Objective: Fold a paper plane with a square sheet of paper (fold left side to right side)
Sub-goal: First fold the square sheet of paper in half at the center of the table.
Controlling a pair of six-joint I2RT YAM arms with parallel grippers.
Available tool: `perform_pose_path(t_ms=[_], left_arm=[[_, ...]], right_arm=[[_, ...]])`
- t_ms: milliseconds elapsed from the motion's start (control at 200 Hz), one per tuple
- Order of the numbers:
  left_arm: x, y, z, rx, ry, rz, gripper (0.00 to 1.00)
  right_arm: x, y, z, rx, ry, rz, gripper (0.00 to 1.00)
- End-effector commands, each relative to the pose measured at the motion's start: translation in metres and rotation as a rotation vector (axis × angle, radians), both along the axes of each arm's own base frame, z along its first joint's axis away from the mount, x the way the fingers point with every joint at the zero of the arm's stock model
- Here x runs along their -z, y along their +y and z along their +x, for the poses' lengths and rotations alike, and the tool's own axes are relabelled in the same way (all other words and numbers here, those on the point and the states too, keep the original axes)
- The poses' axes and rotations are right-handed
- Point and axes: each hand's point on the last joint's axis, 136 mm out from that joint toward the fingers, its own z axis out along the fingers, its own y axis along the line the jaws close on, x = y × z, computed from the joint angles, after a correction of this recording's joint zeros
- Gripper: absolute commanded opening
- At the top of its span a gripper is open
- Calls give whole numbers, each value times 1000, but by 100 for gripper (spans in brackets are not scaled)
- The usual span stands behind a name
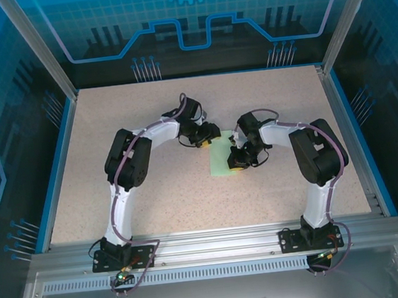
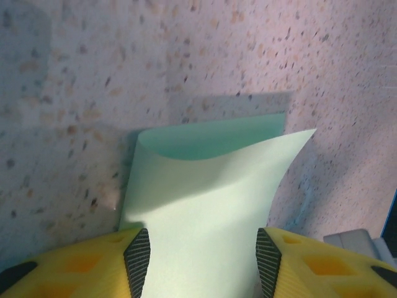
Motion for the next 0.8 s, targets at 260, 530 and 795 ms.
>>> perform_pose_path(t_ms=[260,530,795], left_arm=[[15,13,46,-72,-36,44,55],[8,4,62,-83,-57,6,56],[9,-1,74,-96,-62,-9,56]], right_arm=[[41,-29,-31,-28,102,-207,9],[41,-28,-31,-29,102,-203,9],[42,-27,-32,-30,106,-200,9]])
